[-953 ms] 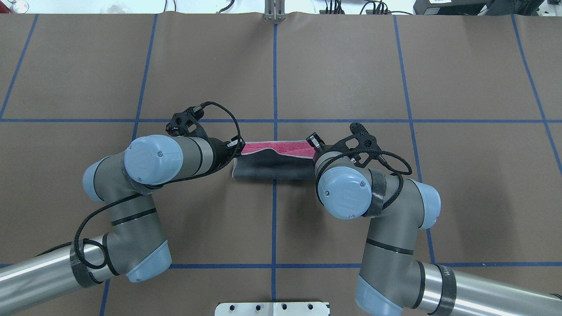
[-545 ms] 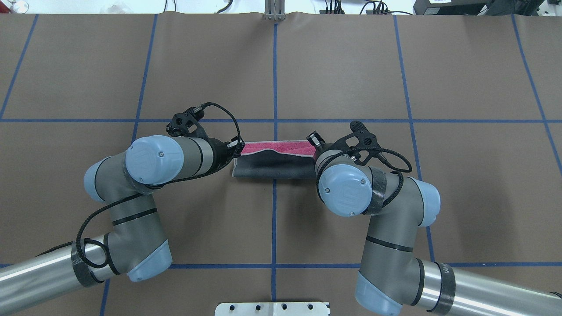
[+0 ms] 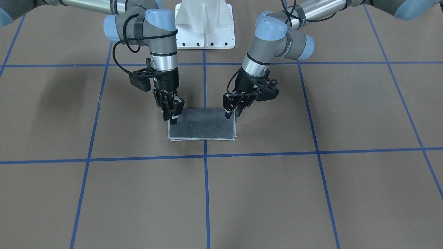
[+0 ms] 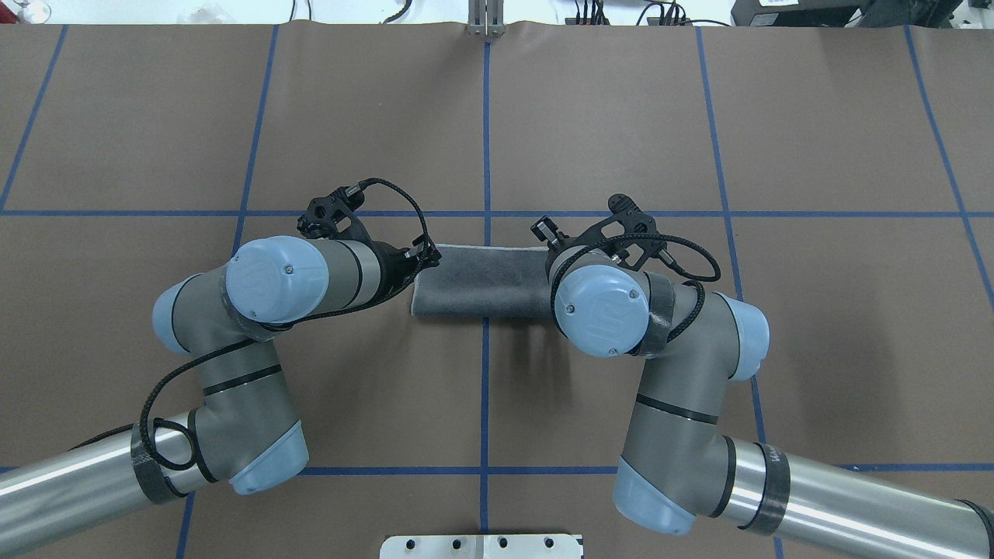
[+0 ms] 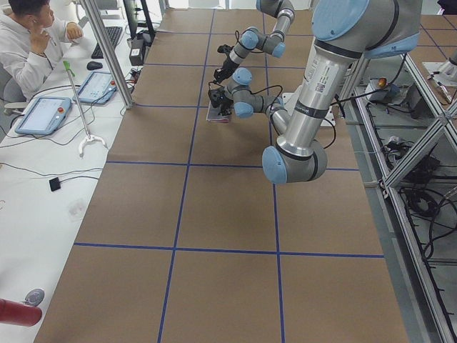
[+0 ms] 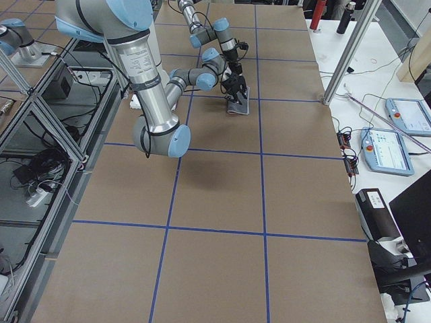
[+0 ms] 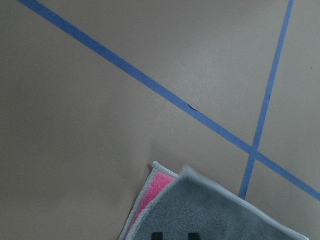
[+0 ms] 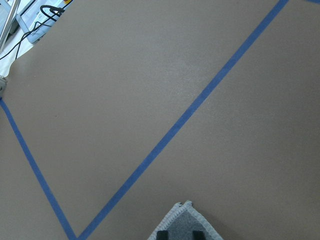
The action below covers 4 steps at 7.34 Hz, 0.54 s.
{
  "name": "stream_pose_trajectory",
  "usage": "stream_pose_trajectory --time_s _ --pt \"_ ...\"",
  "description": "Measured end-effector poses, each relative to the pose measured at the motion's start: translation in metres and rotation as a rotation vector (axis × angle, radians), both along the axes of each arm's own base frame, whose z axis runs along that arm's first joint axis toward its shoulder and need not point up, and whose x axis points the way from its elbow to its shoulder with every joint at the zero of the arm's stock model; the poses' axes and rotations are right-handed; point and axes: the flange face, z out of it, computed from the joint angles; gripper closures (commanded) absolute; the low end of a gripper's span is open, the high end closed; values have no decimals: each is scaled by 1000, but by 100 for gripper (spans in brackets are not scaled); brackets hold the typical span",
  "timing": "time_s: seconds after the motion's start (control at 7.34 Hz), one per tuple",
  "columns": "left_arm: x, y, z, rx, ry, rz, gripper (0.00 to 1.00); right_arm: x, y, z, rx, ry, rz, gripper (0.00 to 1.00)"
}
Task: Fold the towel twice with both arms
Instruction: 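Open and raise the right gripper while the left gripper moves to the strip end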
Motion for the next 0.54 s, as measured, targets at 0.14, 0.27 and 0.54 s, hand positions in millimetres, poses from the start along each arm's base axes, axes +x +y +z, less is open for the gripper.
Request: stream_pose_trajectory --time_s 0.14,0.27,0.54 --pt "-2 -3 -3 2 4 -3 0 2 -6 -2 2 5 -19 0" --pt "-2 -3 -4 5 4 -1 0 6 -11 -3 8 15 -47 0" --pt "-4 -1 0 28 -8 16 0 26 -32 1 22 54 -150 0"
